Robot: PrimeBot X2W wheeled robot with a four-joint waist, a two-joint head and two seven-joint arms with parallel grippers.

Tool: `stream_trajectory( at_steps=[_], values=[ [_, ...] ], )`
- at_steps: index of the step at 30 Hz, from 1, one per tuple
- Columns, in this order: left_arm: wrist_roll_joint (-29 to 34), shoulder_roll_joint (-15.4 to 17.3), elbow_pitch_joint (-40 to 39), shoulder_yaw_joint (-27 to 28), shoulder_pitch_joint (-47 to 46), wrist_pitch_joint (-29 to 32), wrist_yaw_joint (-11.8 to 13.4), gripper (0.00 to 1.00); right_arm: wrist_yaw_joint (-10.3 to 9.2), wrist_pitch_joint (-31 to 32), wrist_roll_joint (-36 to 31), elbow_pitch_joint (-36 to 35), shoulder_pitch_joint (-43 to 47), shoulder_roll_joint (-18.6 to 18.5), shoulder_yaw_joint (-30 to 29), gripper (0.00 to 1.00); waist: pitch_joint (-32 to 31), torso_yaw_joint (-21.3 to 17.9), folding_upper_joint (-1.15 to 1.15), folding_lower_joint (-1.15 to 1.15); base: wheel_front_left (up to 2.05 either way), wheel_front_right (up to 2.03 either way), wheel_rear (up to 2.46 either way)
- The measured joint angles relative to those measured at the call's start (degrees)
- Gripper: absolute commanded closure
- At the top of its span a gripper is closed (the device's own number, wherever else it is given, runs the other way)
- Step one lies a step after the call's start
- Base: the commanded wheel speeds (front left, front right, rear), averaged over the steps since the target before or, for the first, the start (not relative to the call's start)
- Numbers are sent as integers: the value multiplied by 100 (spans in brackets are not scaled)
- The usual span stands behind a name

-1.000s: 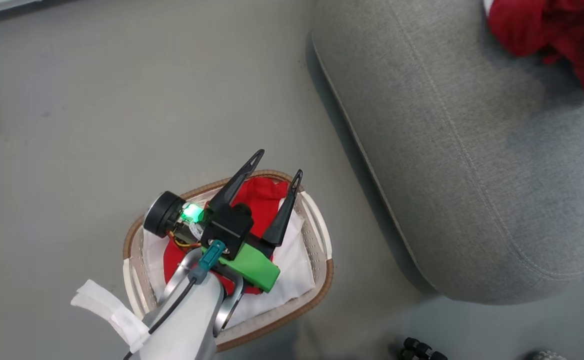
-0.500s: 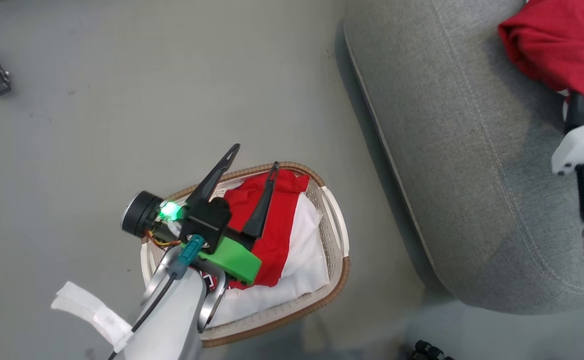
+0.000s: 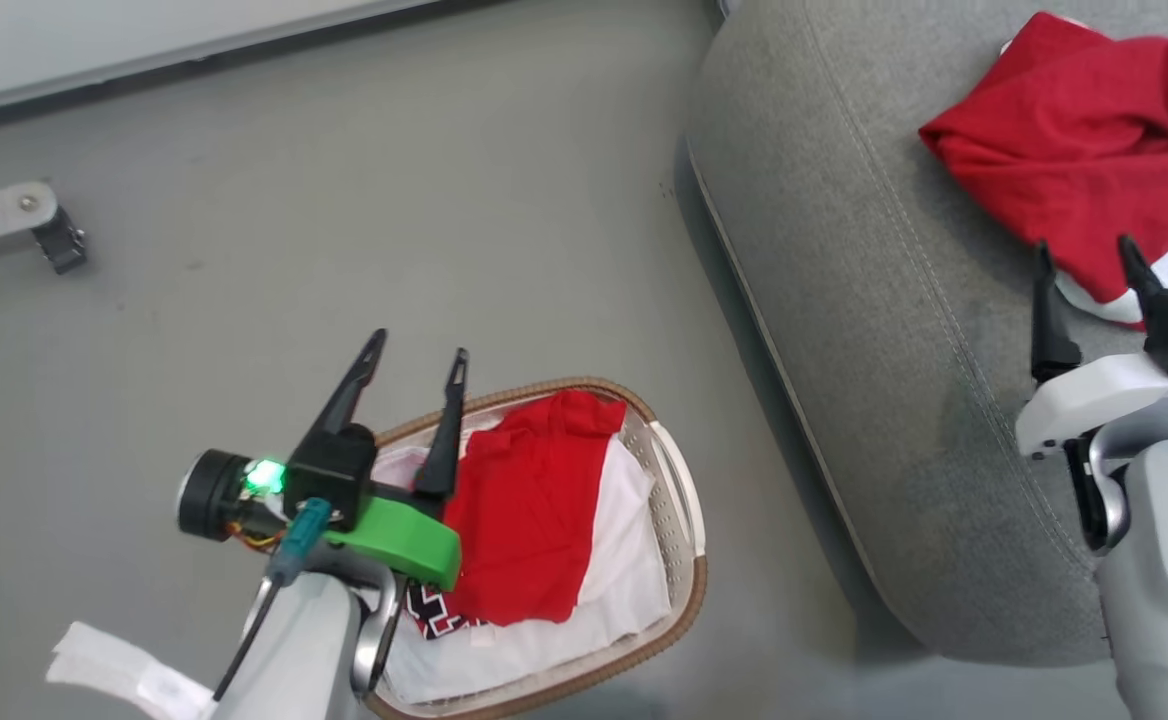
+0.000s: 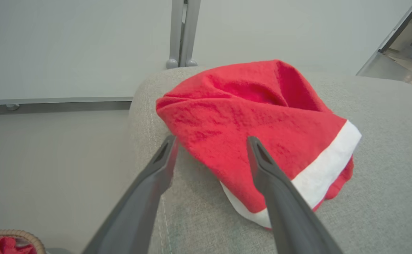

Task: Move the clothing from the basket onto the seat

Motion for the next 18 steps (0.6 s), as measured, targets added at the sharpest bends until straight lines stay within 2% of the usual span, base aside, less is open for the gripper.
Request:
stream_trajectory(
  at_steps=[6, 12, 18],
  values=[
    [-83, -48, -24, 543, 283, 0, 207, 0, 0, 0, 357, -483, 281, 205, 553, 0, -280, 229, 0, 0, 0, 0, 0],
    [-129, -66, -57, 1105, 585, 0, 435, 0, 0, 0, 572, -776, 560, 369, 651, 0, -519, 557, 0, 0, 0, 0, 0],
    [-129, -85, -36, 1461, 945, 0, 486, 0, 0, 0, 588, -924, 924, 517, 650, 0, -810, 860, 0, 0, 0, 0, 0]
  ],
)
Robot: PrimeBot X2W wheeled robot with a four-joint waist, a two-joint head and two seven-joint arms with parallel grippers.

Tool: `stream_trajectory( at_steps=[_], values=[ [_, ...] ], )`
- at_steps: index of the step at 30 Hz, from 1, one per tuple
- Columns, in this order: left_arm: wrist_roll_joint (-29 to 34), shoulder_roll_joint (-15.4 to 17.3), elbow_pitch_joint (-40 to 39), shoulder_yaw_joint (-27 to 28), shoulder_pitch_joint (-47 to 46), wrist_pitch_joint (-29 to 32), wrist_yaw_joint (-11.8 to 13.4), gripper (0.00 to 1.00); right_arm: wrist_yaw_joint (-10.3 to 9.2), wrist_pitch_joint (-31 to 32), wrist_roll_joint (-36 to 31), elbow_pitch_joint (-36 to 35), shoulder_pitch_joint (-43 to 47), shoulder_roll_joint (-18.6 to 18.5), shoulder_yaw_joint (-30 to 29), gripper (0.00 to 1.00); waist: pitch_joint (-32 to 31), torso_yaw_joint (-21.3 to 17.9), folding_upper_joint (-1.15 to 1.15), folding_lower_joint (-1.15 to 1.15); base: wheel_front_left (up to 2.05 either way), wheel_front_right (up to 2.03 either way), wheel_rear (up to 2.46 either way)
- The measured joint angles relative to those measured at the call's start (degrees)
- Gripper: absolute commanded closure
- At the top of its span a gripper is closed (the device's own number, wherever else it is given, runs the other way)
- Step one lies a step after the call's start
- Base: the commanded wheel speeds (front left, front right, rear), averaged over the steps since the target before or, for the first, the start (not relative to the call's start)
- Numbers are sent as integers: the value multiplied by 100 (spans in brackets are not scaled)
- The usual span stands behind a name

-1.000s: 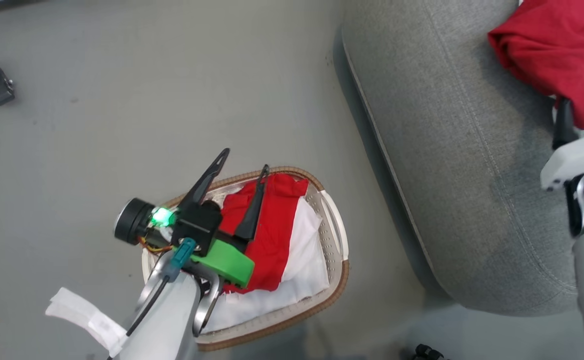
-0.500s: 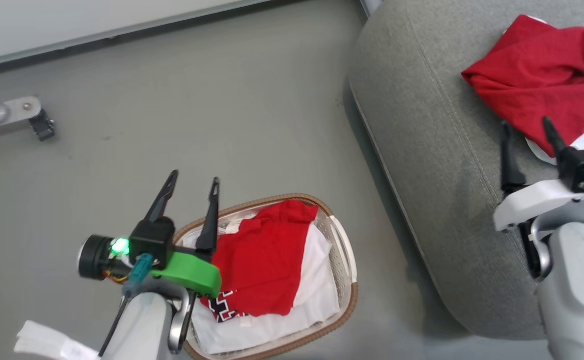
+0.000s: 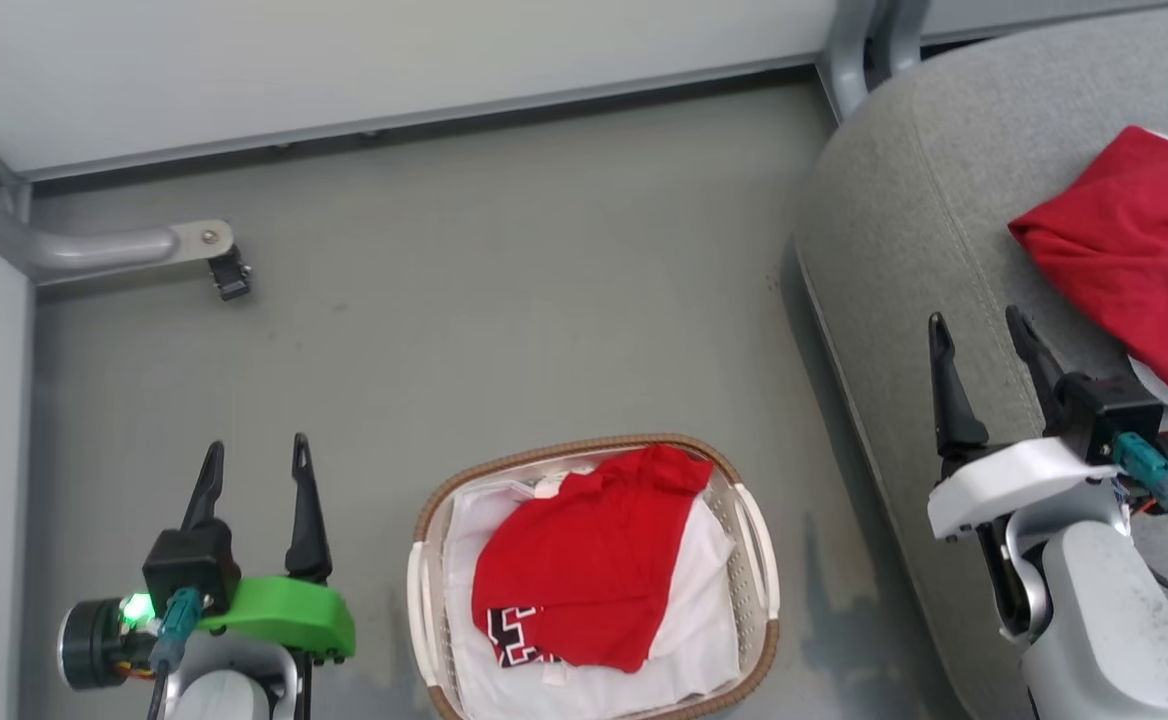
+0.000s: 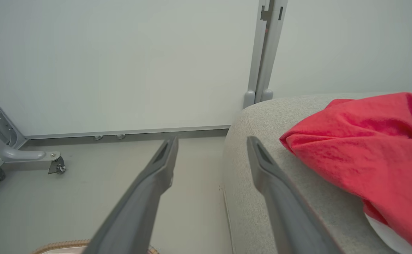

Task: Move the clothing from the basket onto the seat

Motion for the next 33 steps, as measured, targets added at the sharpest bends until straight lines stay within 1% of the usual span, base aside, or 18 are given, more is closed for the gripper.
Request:
stream_trajectory(
  at_steps=[5, 10, 15, 24, 33],
  values=[
    [35, -3, 30, 142, 281, 0, -24, 0, 0, -1, 10, -154, 290, 42, 126, 0, -259, 198, 0, 0, 0, 0, 0],
    [1, -7, 1, 136, 481, 0, 2, 0, 0, -1, 9, -291, 637, 62, 164, 0, -499, 331, 0, 0, 0, 0, 0],
    [-99, -9, -24, 99, 705, 0, 4, 0, 0, 0, -1, -237, 1021, 103, 254, 0, -748, 431, 0, 0, 0, 0, 0],
    [-121, -10, -52, 16, 966, 0, -3, 0, 0, 0, -19, -156, 1315, 136, 281, 0, -1204, 516, 0, 0, 0, 0, 0],
    [-138, -10, -52, -145, 1011, 0, -78, 0, 0, 0, -31, -149, 1322, 155, 310, 0, -1190, 487, 0, 0, 0, 0, 0]
  ],
)
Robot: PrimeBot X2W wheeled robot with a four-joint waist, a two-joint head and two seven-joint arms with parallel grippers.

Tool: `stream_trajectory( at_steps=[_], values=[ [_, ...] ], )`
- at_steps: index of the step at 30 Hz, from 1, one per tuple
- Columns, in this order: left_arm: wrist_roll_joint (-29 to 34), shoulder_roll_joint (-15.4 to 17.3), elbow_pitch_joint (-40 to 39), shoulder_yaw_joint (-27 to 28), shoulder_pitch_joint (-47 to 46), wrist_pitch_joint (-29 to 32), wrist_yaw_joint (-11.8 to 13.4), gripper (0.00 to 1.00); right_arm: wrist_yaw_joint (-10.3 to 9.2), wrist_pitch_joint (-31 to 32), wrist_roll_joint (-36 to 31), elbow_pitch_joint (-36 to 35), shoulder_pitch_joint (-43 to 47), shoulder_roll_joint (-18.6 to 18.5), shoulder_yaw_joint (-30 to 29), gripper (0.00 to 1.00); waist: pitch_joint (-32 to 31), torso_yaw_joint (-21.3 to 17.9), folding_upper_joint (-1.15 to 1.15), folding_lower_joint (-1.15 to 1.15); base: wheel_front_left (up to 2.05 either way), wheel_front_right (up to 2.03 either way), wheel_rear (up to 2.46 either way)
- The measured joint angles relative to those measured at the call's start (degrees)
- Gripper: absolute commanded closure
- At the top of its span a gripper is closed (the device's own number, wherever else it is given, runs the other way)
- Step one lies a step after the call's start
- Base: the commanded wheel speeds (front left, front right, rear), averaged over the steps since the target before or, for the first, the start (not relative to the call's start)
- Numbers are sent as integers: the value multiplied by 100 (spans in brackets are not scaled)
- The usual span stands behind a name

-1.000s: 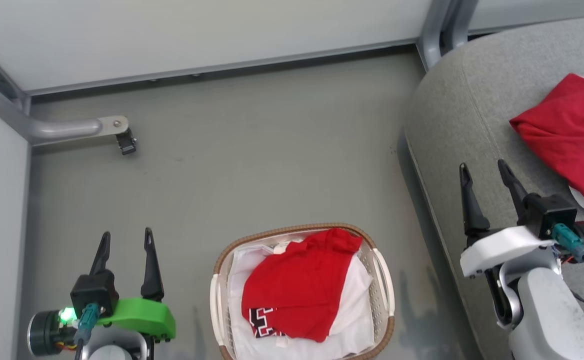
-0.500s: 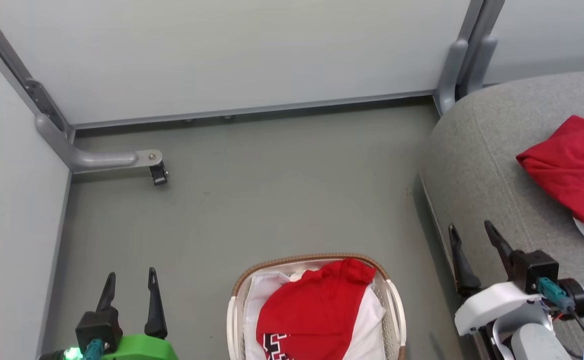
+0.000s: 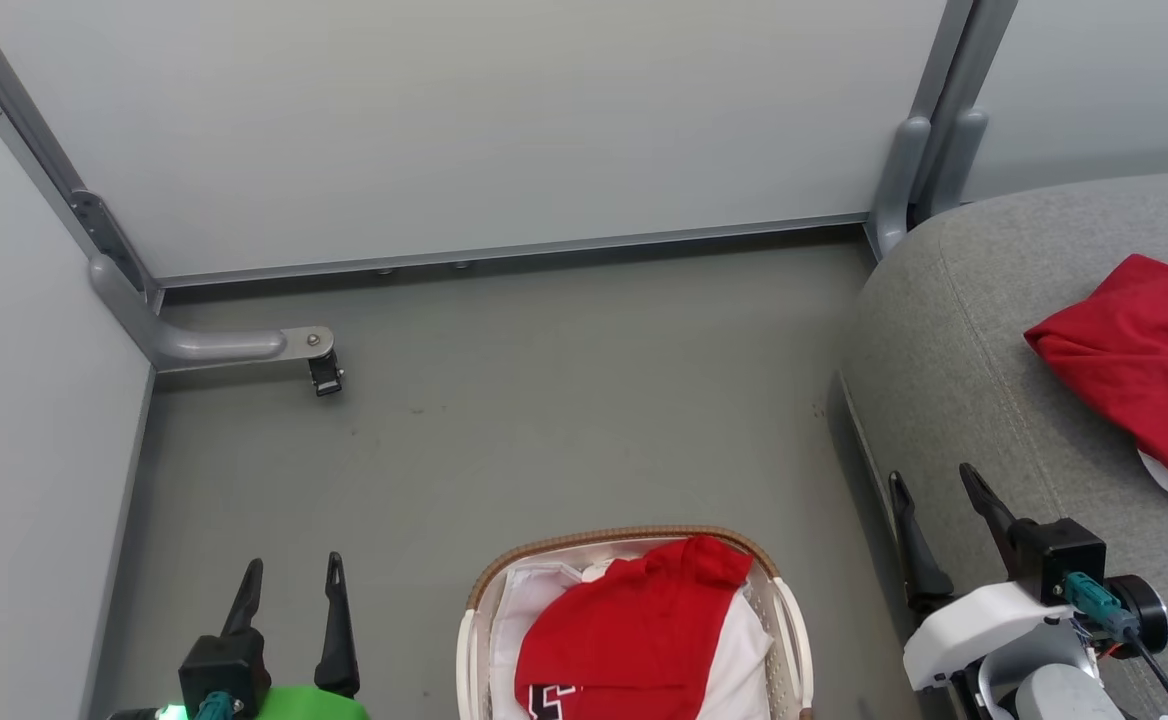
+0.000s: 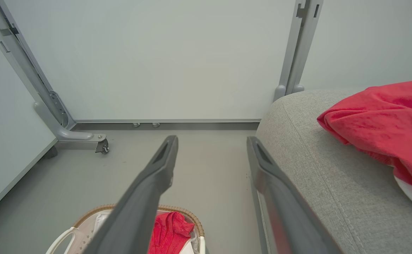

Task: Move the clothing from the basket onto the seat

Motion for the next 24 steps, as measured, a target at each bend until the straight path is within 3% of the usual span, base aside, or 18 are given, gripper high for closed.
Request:
stream_trajectory(
  at_steps=[9, 24],
  values=[
    [86, -7, 277, -651, -452, 0, -282, 0, 0, 0, -5, -168, -415, -33, 94, 0, 452, -104, 0, 0, 0, 0, 0],
    [169, -14, 1240, -1582, -1983, 0, -503, 0, 0, 0, 112, -587, -1587, -140, 399, 0, 1867, -555, 0, 0, 0, 0, 0]
  ],
)
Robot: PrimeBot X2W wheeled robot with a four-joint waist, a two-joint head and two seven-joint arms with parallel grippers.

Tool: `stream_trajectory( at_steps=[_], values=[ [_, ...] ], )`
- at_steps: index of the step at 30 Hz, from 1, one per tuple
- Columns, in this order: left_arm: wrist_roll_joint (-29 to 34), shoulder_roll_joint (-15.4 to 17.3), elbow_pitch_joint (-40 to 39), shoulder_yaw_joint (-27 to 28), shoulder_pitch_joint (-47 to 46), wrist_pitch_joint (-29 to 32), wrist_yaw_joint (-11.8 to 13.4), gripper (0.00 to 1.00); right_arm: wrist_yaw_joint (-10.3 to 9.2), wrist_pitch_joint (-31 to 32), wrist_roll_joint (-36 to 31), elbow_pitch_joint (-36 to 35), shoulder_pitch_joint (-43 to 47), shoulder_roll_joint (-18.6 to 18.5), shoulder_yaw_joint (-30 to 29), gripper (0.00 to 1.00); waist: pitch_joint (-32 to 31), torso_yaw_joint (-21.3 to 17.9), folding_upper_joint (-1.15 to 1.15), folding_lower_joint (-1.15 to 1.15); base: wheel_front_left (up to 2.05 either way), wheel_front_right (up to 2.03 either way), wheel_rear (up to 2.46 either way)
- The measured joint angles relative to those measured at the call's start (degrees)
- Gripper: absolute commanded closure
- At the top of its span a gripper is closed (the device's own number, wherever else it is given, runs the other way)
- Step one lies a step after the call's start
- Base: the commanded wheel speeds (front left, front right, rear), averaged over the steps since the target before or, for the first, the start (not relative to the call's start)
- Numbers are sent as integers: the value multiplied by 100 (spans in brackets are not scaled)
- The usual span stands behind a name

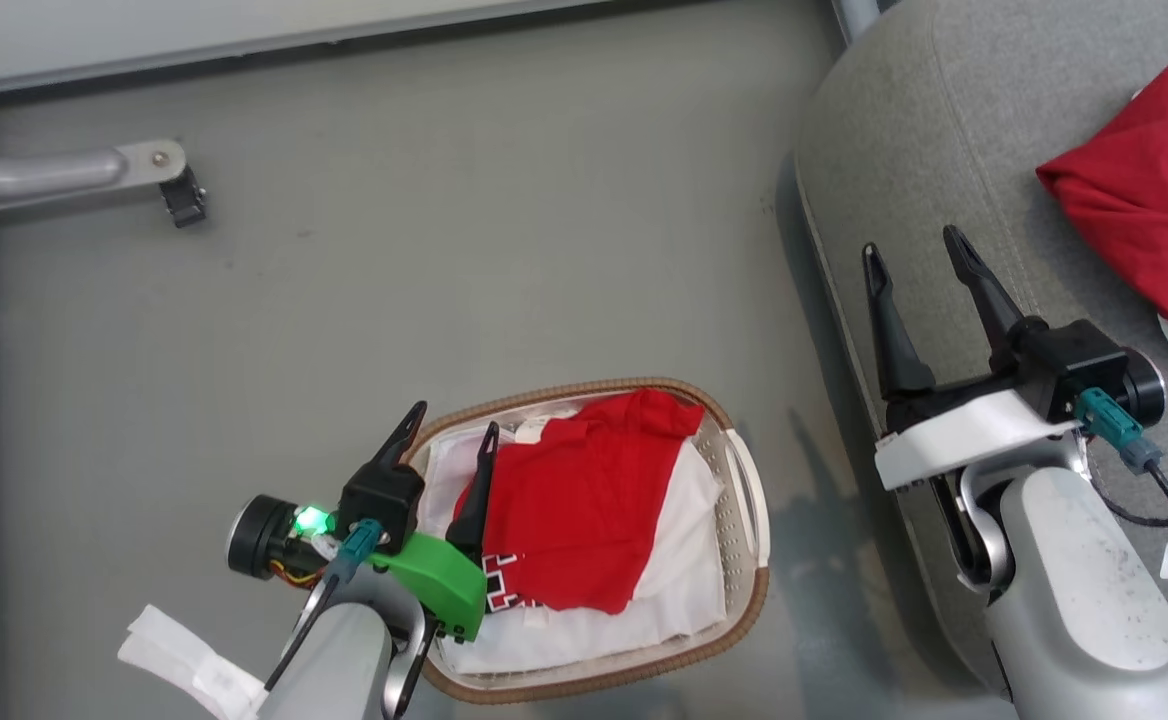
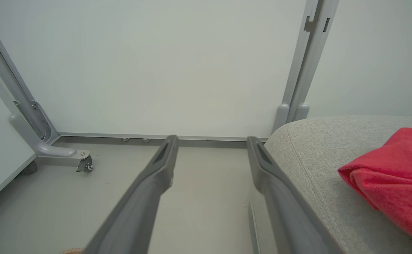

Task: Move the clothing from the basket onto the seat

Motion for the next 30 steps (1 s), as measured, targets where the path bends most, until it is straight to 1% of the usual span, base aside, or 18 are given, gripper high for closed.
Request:
stream_trajectory(
  at_steps=[9, 15, 23, 27, 30],
  values=[
    [360, 15, 893, -539, -925, 0, -121, 0, 0, -1, 21, -274, -513, 30, 116, 0, 917, -356, 0, 0, 0, 0, 0],
    [514, 145, 1564, -876, -1511, 0, -131, 0, 0, -1, 73, -402, -747, 75, 125, 0, 1521, -602, 0, 1, 0, 0, 0],
    [667, 223, 2437, -1172, -2135, 0, -147, 0, 0, 0, 140, -582, -957, 136, 166, 0, 2189, -912, 0, 1, 0, 0, 0],
    [737, 254, 2925, -1248, -2436, 0, -55, 0, 0, -1, 243, -661, -1031, 144, 211, 0, 2495, -1046, 0, 1, 0, 0, 0],
    [782, 265, 3142, -1267, -2649, 0, 136, 0, 0, 0, 350, -702, -1034, 148, 226, 0, 2697, -1123, 0, 1, 0, 0, 0]
  ],
)
